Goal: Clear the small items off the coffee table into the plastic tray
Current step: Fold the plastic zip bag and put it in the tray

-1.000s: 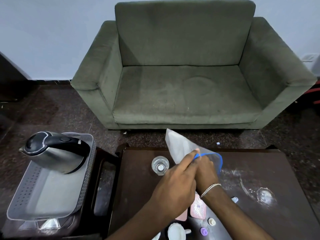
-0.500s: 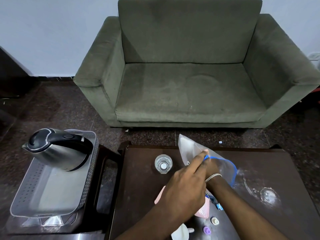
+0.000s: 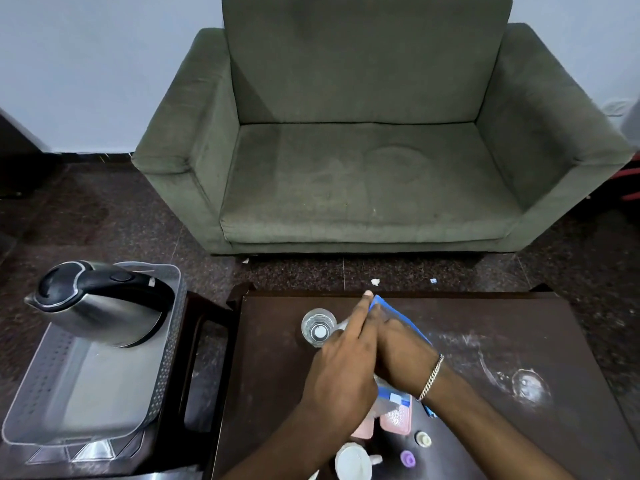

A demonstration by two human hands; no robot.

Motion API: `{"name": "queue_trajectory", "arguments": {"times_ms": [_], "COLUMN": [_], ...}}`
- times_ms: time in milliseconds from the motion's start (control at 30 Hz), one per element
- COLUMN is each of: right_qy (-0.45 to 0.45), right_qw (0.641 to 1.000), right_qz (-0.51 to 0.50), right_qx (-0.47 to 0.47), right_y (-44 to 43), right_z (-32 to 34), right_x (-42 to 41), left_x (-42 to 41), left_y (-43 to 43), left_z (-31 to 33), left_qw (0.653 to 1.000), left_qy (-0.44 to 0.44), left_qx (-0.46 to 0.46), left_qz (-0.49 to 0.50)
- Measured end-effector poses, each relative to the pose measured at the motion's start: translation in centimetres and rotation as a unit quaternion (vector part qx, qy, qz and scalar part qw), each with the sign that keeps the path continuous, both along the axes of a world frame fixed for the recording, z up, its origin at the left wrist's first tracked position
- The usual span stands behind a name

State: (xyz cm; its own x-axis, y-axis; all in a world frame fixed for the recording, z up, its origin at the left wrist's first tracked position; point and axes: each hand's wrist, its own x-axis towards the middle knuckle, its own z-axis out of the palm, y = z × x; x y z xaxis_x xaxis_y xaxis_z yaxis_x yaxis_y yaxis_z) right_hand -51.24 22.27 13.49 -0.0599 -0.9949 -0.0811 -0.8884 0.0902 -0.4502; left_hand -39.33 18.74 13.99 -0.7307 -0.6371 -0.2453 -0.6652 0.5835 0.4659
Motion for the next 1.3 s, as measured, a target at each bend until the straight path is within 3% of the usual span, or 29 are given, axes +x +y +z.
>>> {"name": "queue_trajectory", "arguments": {"times_ms": [33,133,233,333,367,433,500,567,800,1067,1300], "right_qy": [-0.020,0.042,0.037,-0.111,-0.195,-0.370,-0.510,-0.576,-0.425,-0.356,-0.294], "right_qw": [1.000,0.997,0.996,0.966,0.933,0.833,0.730,0.671,0.737,0.762,0.786], "right_qz": [0.015,-0.004,-0.060,-0.205,-0.270,-0.370,-0.398,-0.403,-0.472,-0.534,-0.539], "right_qx": [0.008,0.057,-0.048,-0.112,-0.135,-0.181,-0.221,-0.236,-0.231,-0.089,-0.067], "right_y": [0.4,1.5,2.3,3.0,3.0,2.9,2.5,2.4,4.3,5.2,3.0], "right_z": [0.3,0.9,0.9,0.6,0.6,1.0,1.6,2.3,-1.1,-12.6,-15.8], "right_x": [-0.1,-0.2,-0.7,-1.5,-1.8,-2.4,-3.5,-4.9,-9.8,-9.9,-8.5], "left_x": [0.0,0.1,0.4,0.6,0.6,0.9,1.3,1.9,4.5,5.6,6.2], "left_y": [-0.1,-0.6,-1.1,-1.8,-1.9,-2.2,-2.2,-2.2,-2.5,-2.2,-2.0], "left_z": [-0.2,-0.9,-1.3,-1.3,-1.2,-1.1,-1.2,-1.4,-2.1,-2.5,-3.2], "left_qw": [1.000,0.998,0.994,0.990,0.989,0.990,0.991,0.991,0.985,0.986,0.987], "left_qy": [0.005,0.031,0.066,0.097,0.099,0.085,0.069,0.059,0.036,0.019,0.021], "left_qx": [0.007,0.040,0.054,0.051,0.051,0.051,0.056,0.060,0.076,0.078,0.071], "left_qz": [0.009,0.035,0.067,0.092,0.096,0.099,0.103,0.108,0.152,0.149,0.139]}}
